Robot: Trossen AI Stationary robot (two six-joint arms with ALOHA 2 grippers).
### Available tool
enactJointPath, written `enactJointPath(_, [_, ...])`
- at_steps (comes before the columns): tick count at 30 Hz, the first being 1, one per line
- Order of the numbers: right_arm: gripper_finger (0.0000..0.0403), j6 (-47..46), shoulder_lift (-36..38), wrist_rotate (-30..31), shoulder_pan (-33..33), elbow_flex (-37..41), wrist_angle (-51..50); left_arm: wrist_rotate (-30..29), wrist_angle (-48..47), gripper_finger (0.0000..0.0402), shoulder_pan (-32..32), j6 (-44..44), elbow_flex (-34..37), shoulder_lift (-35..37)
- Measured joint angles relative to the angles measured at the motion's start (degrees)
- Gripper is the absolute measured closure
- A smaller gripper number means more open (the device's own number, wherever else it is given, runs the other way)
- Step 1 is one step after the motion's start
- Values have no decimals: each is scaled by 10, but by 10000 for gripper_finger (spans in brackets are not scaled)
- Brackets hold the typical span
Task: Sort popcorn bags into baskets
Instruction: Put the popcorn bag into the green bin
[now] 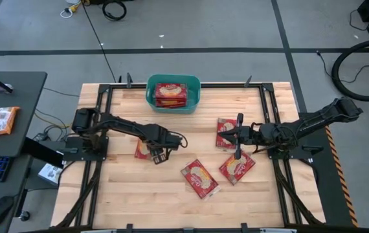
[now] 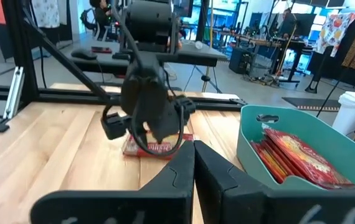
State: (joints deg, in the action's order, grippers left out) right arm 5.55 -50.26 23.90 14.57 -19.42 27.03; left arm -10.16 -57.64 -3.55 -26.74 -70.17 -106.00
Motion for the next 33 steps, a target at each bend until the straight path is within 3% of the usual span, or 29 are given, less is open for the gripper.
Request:
enactJointPath(3, [389, 1, -2, 0, 0, 0, 9, -55, 37, 260, -1, -51, 11, 10])
enactJointPath(7, [389, 1, -2, 0, 0, 0, 8, -86, 46, 252, -7, -106, 13, 10])
enactJointPath(14, [389, 1, -2, 0, 0, 0, 8, -140, 57, 203, -36, -165, 13, 10])
enactJointPath(22, [389, 0, -2, -15, 0, 0, 10, -124, 51, 176, -34, -176, 12, -27])
enactJointPath(33, [389, 0, -3, -15, 0, 0, 13, -77, 32, 209, -34, -156, 11, -55])
